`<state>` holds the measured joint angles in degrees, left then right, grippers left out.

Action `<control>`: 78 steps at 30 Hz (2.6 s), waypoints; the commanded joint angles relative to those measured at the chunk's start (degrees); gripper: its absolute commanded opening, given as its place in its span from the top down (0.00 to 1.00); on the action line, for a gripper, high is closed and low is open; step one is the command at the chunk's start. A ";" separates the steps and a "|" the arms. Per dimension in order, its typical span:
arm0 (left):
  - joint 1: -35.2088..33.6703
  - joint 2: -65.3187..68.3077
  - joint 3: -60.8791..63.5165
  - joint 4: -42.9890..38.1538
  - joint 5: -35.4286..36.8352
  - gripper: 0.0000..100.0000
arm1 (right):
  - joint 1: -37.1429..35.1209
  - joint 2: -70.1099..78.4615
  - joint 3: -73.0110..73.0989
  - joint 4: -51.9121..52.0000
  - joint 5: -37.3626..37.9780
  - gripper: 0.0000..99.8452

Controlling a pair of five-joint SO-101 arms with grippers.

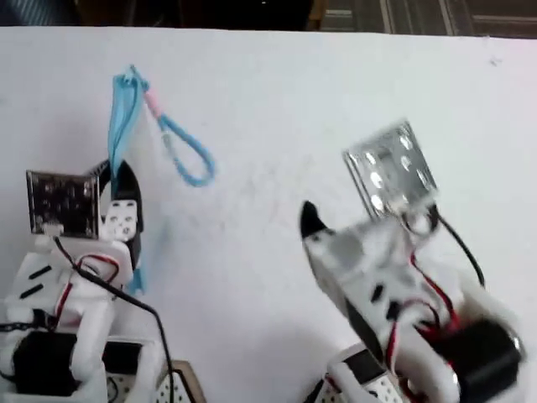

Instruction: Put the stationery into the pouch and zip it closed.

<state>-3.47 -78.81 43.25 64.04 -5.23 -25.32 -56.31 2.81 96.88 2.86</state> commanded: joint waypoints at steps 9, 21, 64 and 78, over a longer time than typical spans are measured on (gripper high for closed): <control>4.09 -13.85 13.63 -0.70 -0.62 0.97 | 14.55 -34.15 47.47 -24.48 6.33 0.92; 17.98 -13.67 13.71 5.36 -4.57 0.83 | 14.64 -46.20 69.45 -35.21 11.25 0.95; 0.48 -25.45 19.34 18.73 -3.96 0.98 | 14.55 -46.73 94.07 -24.22 11.60 0.95; -12.62 -25.45 51.52 -12.22 -3.34 0.98 | 14.55 -46.73 94.07 -24.22 11.60 0.95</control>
<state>-15.69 -104.84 85.45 53.23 -8.75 -11.16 -102.73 96.26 72.35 14.02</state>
